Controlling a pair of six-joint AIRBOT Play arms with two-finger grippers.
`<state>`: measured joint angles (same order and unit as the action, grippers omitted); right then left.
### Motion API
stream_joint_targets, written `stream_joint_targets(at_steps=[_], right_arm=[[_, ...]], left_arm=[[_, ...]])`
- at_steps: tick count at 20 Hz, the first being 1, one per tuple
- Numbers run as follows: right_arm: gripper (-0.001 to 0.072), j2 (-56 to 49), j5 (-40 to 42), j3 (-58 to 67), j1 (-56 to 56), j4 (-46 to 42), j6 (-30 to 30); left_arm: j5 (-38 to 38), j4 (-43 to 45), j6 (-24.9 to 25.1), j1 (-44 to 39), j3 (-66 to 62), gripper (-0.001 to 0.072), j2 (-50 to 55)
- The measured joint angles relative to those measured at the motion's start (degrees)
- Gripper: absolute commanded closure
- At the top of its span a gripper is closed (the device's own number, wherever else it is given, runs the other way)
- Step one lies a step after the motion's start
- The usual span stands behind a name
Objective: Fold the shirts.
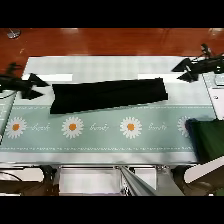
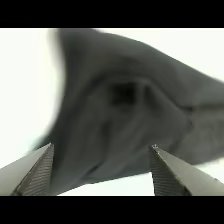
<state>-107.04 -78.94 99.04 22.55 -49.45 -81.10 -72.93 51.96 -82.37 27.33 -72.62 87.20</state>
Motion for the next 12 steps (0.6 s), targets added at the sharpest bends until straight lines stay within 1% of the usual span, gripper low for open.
stream_joint_targets(at_steps=[2, 4, 8, 10, 12], right_arm=[[0.0091, 0.2, -1.2, -1.9, 1.6, -0.9, 0.3], [0.0091, 0.3, -0.6, -4.7, 1.9, -1.3, 0.5], [0.0091, -2.1, 0.4, -7.7, -0.4, -0.1, 1.0], [0.0091, -3.5, 0.1, -8.2, -2.4, 0.8, 1.1], [0.0092, -4.9, -0.1, -8.5, -4.8, 2.0, 1.2]], left_arm=[[4.0, 1.7, -0.5, 2.1, 4.8, 0.0008, -7.9], [9.9, 2.6, -0.1, 1.7, 11.8, 0.0008, -17.0], [16.8, 2.7, 0.7, -4.3, 24.9, 0.0008, -33.2], [18.3, 1.9, 0.7, -8.5, 28.5, 0.0008, -37.6], [19.7, 0.7, 0.7, -13.0, 30.4, 0.0008, -39.3]])
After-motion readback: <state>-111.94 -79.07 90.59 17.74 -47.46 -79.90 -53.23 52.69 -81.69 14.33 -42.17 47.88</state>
